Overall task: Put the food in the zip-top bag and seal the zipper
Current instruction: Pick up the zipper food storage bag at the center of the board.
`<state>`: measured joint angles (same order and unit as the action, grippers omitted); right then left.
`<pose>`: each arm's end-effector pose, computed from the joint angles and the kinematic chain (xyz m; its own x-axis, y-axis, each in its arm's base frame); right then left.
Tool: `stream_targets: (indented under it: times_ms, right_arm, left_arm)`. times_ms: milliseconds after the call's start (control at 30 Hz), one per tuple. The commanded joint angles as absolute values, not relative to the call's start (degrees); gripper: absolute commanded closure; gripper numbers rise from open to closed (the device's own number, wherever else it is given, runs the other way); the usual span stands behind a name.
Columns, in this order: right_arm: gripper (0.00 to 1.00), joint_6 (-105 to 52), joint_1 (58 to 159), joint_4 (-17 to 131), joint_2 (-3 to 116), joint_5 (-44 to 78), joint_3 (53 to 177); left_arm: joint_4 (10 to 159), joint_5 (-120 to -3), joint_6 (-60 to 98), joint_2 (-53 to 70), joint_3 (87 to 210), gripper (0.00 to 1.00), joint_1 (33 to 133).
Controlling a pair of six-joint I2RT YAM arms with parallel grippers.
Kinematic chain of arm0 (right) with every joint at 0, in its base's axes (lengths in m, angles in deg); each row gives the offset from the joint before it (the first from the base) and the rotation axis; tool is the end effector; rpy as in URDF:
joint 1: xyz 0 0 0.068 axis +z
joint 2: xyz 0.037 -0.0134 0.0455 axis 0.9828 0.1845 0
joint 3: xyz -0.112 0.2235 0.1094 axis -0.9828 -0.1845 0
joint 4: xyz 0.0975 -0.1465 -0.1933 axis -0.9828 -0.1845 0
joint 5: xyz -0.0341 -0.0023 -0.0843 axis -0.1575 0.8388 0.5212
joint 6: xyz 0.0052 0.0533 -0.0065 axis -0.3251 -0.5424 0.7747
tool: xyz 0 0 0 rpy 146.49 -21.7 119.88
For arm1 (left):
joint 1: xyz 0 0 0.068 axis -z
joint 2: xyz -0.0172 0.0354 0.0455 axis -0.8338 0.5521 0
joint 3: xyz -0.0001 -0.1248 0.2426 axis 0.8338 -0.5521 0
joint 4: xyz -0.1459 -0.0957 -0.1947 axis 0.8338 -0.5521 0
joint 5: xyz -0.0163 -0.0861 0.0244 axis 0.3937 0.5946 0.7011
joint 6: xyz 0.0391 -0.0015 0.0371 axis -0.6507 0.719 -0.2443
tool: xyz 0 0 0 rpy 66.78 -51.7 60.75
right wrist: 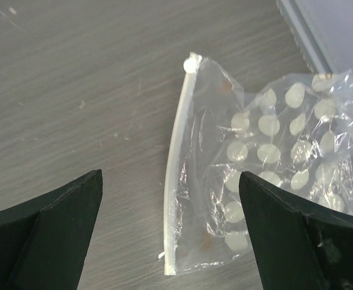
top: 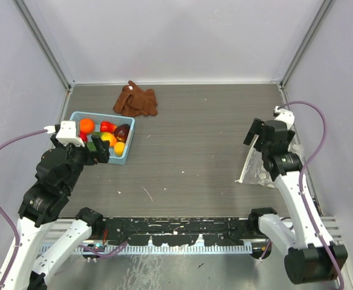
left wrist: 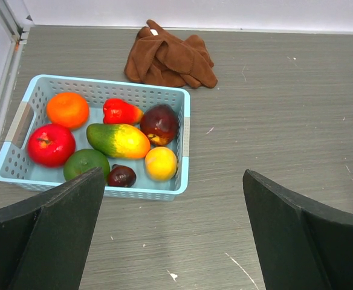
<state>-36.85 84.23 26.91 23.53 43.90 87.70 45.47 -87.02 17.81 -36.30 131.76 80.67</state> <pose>0.1812 0.0036 0.3169 -0.4216 0.2434 -0.8735 0.3405 0.9353 0.0963 0.0912 -0.0296 0.3823 -0.2088 -0.0897 -0.9738 0.0947 0.9893 -0.1114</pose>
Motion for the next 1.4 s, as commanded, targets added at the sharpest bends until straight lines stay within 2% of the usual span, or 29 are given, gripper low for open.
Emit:
stream_targets:
  times_ms: [0, 500, 767, 1233, 1367]
  right_arm:
    - [0.02, -39.46, 85.46, 24.95, 29.73, 47.33, 90.19]
    - [0.05, -45.00, 98.24, 19.66, 51.09, 68.59, 93.76]
    - [0.10, -46.93, 100.39, 19.73, 57.61, 75.25, 93.77]
    - [0.36, -48.47, 101.12, 22.87, 63.58, 78.93, 91.81]
    - [0.39, -48.89, 101.67, 23.14, 64.18, 80.14, 91.37]
  left_arm:
    - [46.61, -85.41, 18.69, -37.16, 132.18, 0.02, 80.33]
    - [46.30, -85.51, 18.97, -37.35, 131.13, 0.02, 80.24]
    - [46.21, -85.08, 19.10, -37.05, 131.08, 0.02, 79.66]
    - [46.00, -84.30, 19.45, -38.93, 130.78, 0.02, 79.43]
    - [46.12, -83.77, 19.53, -38.67, 130.71, 0.02, 79.43]
